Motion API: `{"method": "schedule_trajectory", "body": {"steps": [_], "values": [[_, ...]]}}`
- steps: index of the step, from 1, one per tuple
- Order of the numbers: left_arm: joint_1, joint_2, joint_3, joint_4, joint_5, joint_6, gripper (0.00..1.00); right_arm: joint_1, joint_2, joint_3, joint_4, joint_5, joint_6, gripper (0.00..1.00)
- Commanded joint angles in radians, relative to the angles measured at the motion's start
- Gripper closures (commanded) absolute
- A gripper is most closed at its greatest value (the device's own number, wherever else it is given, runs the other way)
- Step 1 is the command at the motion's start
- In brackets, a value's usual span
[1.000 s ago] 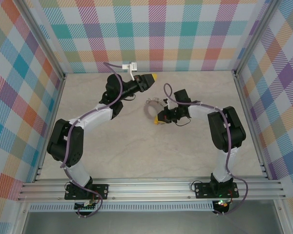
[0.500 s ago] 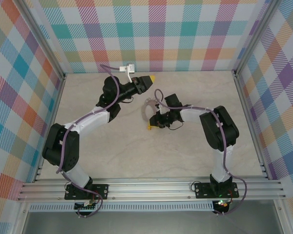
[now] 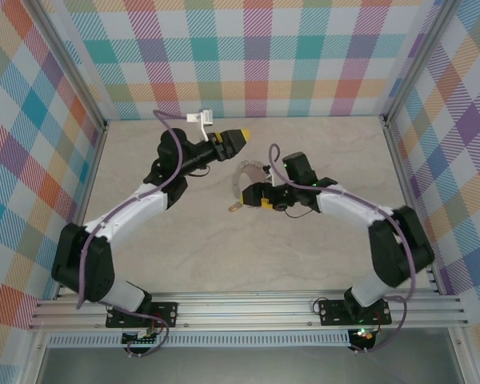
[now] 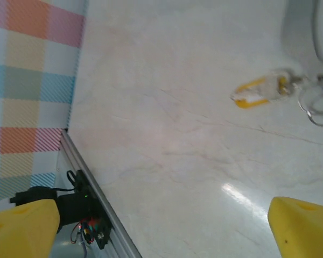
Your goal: Put the keys on the keyring
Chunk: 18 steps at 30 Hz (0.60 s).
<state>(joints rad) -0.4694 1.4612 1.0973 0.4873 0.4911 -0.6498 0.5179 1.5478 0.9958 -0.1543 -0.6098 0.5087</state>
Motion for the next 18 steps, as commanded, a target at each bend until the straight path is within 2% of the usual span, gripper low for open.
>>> {"method": "schedule_trajectory", "body": {"steps": [1, 3, 6, 7, 11, 16, 18], "values": [[-0.011, -0.124, -0.006, -0.182, -0.074, 0.094, 0.10, -0.020, -0.103, -0.005, -0.106, 0.052, -0.033, 0.00], [-0.014, -0.189, -0.010, -0.280, -0.156, 0.154, 0.08, -0.043, -0.169, -0.008, -0.143, 0.074, -0.036, 0.00], [-0.015, -0.286, -0.032, -0.405, -0.336, 0.223, 0.03, -0.084, -0.271, 0.004, -0.234, 0.187, -0.062, 0.00], [-0.014, -0.321, -0.054, -0.415, -0.387, 0.246, 0.00, -0.099, -0.308, 0.005, -0.262, 0.245, -0.073, 0.00], [-0.015, -0.431, -0.150, -0.431, -0.592, 0.312, 0.00, -0.180, -0.410, 0.005, -0.314, 0.460, -0.095, 0.00], [-0.012, -0.495, -0.223, -0.531, -0.771, 0.448, 0.00, -0.244, -0.453, -0.054, -0.262, 0.714, -0.137, 0.00], [-0.003, -0.527, -0.325, -0.443, -0.837, 0.520, 0.00, -0.257, -0.458, -0.111, -0.194, 0.815, -0.166, 0.00]]}}
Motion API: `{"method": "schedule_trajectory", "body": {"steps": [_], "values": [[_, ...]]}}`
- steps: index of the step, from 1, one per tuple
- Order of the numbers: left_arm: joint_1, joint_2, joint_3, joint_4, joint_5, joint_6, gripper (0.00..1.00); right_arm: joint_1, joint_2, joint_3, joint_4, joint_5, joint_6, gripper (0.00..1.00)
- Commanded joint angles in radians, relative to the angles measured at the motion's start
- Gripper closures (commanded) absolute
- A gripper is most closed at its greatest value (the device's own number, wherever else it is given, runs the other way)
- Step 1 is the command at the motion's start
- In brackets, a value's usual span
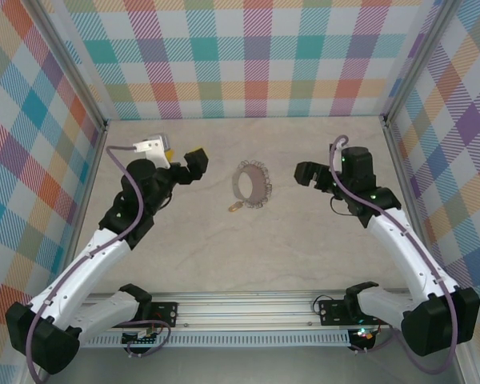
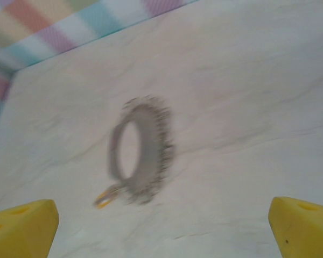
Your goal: Put the keys on the keyring
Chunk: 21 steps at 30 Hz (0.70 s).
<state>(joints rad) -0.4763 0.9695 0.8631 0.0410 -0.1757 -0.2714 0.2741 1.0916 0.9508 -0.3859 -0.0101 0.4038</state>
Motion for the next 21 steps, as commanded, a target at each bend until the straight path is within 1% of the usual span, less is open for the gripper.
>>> {"method": "schedule_trajectory", "body": {"steps": [1, 3, 5, 7, 9, 10, 11, 12, 13, 14, 15, 16, 17, 19, 21], "values": [[0.011, -0.049, -0.143, 0.060, -0.181, 0.190, 0.00, -0.020, -0.006, -0.104, 0.088, 0.249, -0.087, 0.00], [0.031, -0.060, -0.242, 0.154, -0.232, 0.279, 0.00, -0.039, -0.006, -0.201, 0.239, 0.329, -0.110, 0.00], [0.067, -0.047, -0.314, 0.202, -0.273, 0.304, 0.00, -0.063, 0.023, -0.266, 0.345, 0.393, -0.120, 0.00], [0.119, -0.012, -0.403, 0.290, -0.285, 0.318, 0.00, -0.096, 0.102, -0.308, 0.453, 0.431, -0.131, 0.00], [0.184, 0.043, -0.485, 0.408, -0.256, 0.294, 0.00, -0.110, 0.186, -0.334, 0.551, 0.466, -0.160, 0.00], [0.213, 0.077, -0.508, 0.447, -0.237, 0.286, 0.00, -0.122, 0.205, -0.318, 0.553, 0.458, -0.167, 0.00], [0.237, 0.126, -0.534, 0.495, -0.236, 0.280, 0.00, -0.127, 0.231, -0.334, 0.634, 0.454, -0.200, 0.00], [0.261, 0.178, -0.561, 0.563, -0.221, 0.276, 0.00, -0.137, 0.253, -0.358, 0.746, 0.414, -0.255, 0.00], [0.285, 0.225, -0.579, 0.624, -0.195, 0.274, 0.00, -0.144, 0.268, -0.344, 0.747, 0.397, -0.277, 0.00], [0.307, 0.277, -0.578, 0.677, -0.187, 0.268, 0.00, -0.153, 0.290, -0.337, 0.786, 0.379, -0.303, 0.00], [0.324, 0.307, -0.557, 0.682, -0.168, 0.266, 0.00, -0.169, 0.307, -0.322, 0.791, 0.348, -0.319, 0.00], [0.342, 0.342, -0.544, 0.721, -0.127, 0.277, 0.00, -0.180, 0.319, -0.313, 0.795, 0.336, -0.324, 0.00], [0.353, 0.389, -0.526, 0.743, -0.085, 0.301, 0.00, -0.186, 0.330, -0.315, 0.820, 0.328, -0.347, 0.00], [0.380, 0.454, -0.495, 0.751, -0.023, 0.290, 0.00, -0.193, 0.334, -0.307, 0.802, 0.335, -0.382, 0.00], [0.385, 0.515, -0.504, 0.818, -0.002, 0.290, 0.00, -0.200, 0.302, -0.333, 0.780, 0.335, -0.364, 0.00]]}}
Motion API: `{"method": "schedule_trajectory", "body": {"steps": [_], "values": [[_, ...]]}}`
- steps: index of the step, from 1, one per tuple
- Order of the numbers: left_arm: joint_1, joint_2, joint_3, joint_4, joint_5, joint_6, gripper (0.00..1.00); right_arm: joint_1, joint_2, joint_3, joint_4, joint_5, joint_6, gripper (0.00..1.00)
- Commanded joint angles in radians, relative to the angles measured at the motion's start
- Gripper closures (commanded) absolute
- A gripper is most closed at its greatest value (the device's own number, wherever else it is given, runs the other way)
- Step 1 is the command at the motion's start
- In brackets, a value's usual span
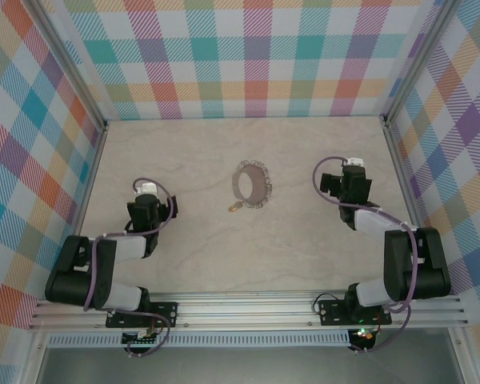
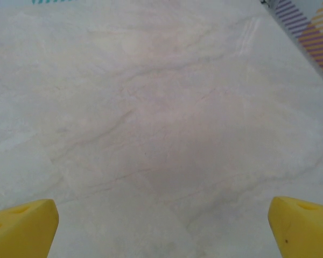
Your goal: Put the keys on the keyring
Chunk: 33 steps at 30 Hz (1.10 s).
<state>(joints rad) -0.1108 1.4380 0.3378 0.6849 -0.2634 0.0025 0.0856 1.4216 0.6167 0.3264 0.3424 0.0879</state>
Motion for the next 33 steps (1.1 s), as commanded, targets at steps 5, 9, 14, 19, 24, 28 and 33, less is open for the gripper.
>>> {"method": "schedule_trajectory", "body": {"steps": [5, 9, 14, 19, 24, 28, 33], "values": [[0.020, 0.116, 0.035, 0.194, 0.108, 0.023, 0.00, -0.016, -0.056, -0.161, 0.211, -0.018, 0.029, 0.00], [0.020, 0.128, 0.072, 0.137, 0.117, 0.029, 0.00, -0.023, 0.072, -0.245, 0.567, -0.118, -0.056, 0.00], [0.027, 0.130, 0.083, 0.127, 0.132, 0.028, 0.00, -0.078, 0.126, -0.216, 0.541, -0.306, -0.055, 0.00], [0.028, 0.130, 0.085, 0.125, 0.133, 0.028, 0.00, -0.079, 0.116, -0.214, 0.523, -0.303, -0.060, 0.00], [0.038, 0.130, 0.085, 0.121, 0.146, 0.020, 0.00, -0.074, 0.110, -0.217, 0.518, -0.307, -0.064, 0.00], [0.037, 0.128, 0.081, 0.126, 0.146, 0.022, 0.00, -0.077, 0.117, -0.201, 0.494, -0.343, -0.074, 0.00], [0.036, 0.127, 0.081, 0.125, 0.145, 0.022, 0.00, -0.078, 0.113, -0.205, 0.500, -0.345, -0.076, 0.00]]}}
